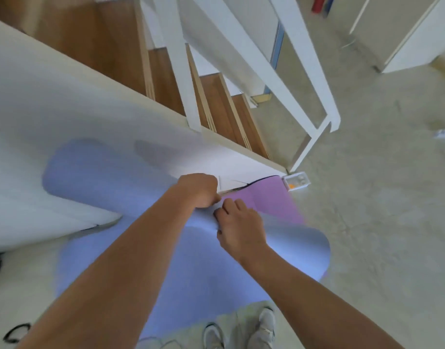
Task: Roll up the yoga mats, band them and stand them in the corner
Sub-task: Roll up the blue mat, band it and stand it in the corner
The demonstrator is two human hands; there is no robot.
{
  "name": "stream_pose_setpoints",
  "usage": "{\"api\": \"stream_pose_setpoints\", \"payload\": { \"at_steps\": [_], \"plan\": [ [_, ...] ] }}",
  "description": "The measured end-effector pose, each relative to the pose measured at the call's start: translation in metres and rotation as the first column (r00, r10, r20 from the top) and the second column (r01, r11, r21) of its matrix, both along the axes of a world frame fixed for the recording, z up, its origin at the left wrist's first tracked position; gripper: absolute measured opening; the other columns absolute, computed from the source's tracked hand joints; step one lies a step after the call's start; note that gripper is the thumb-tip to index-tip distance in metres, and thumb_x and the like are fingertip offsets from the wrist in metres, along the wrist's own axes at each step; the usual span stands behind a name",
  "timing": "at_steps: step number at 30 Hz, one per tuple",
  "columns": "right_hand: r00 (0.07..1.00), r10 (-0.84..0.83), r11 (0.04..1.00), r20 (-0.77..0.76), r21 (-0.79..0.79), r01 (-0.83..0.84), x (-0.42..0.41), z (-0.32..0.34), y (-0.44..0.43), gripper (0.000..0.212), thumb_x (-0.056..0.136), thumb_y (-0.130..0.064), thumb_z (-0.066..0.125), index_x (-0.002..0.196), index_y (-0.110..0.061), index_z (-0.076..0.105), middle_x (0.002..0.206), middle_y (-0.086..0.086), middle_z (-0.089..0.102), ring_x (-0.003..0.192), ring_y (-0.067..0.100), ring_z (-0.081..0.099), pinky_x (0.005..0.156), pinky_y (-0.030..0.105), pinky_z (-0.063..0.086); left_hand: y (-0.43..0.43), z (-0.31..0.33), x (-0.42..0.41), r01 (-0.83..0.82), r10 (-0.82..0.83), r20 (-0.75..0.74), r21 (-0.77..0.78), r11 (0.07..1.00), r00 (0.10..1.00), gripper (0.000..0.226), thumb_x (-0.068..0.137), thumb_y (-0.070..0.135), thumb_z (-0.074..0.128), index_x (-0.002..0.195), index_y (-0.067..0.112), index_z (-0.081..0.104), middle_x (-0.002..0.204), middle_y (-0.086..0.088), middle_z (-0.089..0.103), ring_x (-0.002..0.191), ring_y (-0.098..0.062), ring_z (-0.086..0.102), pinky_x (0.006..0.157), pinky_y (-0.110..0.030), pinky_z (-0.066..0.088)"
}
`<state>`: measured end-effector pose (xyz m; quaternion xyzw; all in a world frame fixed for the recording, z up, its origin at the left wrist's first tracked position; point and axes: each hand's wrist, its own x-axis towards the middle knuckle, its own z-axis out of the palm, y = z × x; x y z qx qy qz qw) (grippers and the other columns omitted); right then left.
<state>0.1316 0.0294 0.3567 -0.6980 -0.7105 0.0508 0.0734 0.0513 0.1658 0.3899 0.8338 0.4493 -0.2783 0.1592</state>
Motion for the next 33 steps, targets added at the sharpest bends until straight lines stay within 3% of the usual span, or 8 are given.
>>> {"api": "stream_pose_setpoints", "payload": {
  "at_steps": [5, 10, 14, 18, 23, 25, 33],
  "plan": [
    [0.959, 0.223, 0.937, 0.176, 0.232, -0.261, -0.031, 0.094, -0.001, 0.038, 0.038, -0.010, 0.082, 0.072, -0.018, 0.066, 0.079, 0.003, 0.059, 0.068, 0.026, 0.057, 0.054, 0.028, 0.030, 0.007, 0.111, -0.070, -0.148, 0.148, 0.025, -0.015, 0.989, 0.989, 0.037, 0.098, 0.047, 0.050, 0.105, 0.014, 0.066, 0.104, -0.005, 0.064, 0.094, -0.023, 0.058, 0.086, -0.036, 0.046],
    [0.910, 0.302, 0.822, 0.285, 0.404, -0.400, -0.043, 0.180, 0.002, 0.040, 0.042, -0.011, 0.082, 0.079, -0.018, 0.070, 0.081, 0.004, 0.060, 0.069, 0.026, 0.056, 0.052, 0.031, 0.037, -0.007, 0.199, -0.132, -0.417, 0.426, 0.198, -0.086, 0.905, 0.883, 0.061, 0.089, 0.070, 0.050, 0.127, 0.024, 0.061, 0.131, 0.001, 0.058, 0.116, -0.021, 0.053, 0.107, -0.041, 0.036],
    [0.888, 0.327, 0.758, 0.323, 0.472, -0.451, -0.053, 0.234, -0.001, 0.042, 0.043, -0.017, 0.089, 0.082, -0.019, 0.073, 0.080, 0.003, 0.061, 0.068, 0.024, 0.058, 0.051, 0.030, 0.040, -0.020, 0.254, -0.162, -0.574, 0.601, 0.297, -0.181, 0.799, 0.743, 0.083, 0.059, 0.090, 0.057, 0.116, 0.030, 0.065, 0.122, 0.004, 0.064, 0.107, -0.018, 0.060, 0.107, -0.044, 0.041],
    [0.872, 0.315, 0.647, 0.375, 0.587, -0.486, -0.053, 0.268, -0.001, 0.034, 0.050, -0.011, 0.083, 0.081, -0.018, 0.069, 0.077, 0.004, 0.057, 0.065, 0.024, 0.053, 0.051, 0.030, 0.033, -0.029, 0.300, -0.184, -0.648, 0.725, 0.265, -0.327, 0.688, 0.636, 0.087, 0.042, 0.083, 0.081, 0.108, 0.026, 0.074, 0.104, 0.001, 0.076, 0.099, -0.024, 0.072, 0.101, -0.044, 0.049],
    [0.858, 0.294, 0.410, 0.421, 0.755, -0.511, -0.051, 0.315, 0.006, 0.019, 0.072, -0.001, 0.064, 0.083, -0.016, 0.069, 0.073, 0.005, 0.053, 0.062, 0.024, 0.048, 0.052, 0.032, 0.031, -0.051, 0.382, -0.201, -0.615, 0.680, 0.336, -0.291, 0.733, 0.652, 0.066, 0.055, 0.058, 0.091, 0.109, 0.024, 0.073, 0.102, 0.004, 0.077, 0.098, -0.021, 0.073, 0.098, -0.041, 0.053],
    [0.863, 0.271, 0.334, 0.427, 0.799, -0.500, -0.057, 0.336, 0.009, 0.023, 0.079, 0.002, 0.053, 0.084, -0.015, 0.067, 0.072, 0.005, 0.052, 0.061, 0.024, 0.047, 0.052, 0.032, 0.030, -0.055, 0.412, -0.209, -0.612, 0.653, 0.376, -0.239, 0.754, 0.658, 0.064, 0.055, 0.054, 0.092, 0.108, 0.023, 0.074, 0.100, 0.004, 0.077, 0.094, -0.021, 0.074, 0.093, -0.041, 0.056],
    [0.898, 0.125, 0.249, 0.422, 0.863, -0.440, -0.105, 0.380, 0.012, 0.030, 0.087, 0.005, 0.044, 0.086, -0.015, 0.066, 0.074, 0.004, 0.050, 0.062, 0.025, 0.043, 0.056, 0.035, 0.032, -0.074, 0.486, -0.243, -0.604, 0.454, 0.574, 0.091, 0.792, 0.681, 0.055, 0.054, 0.054, 0.094, 0.096, 0.026, 0.074, 0.094, 0.006, 0.076, 0.087, -0.015, 0.073, 0.076, -0.032, 0.059]
  ]
}}
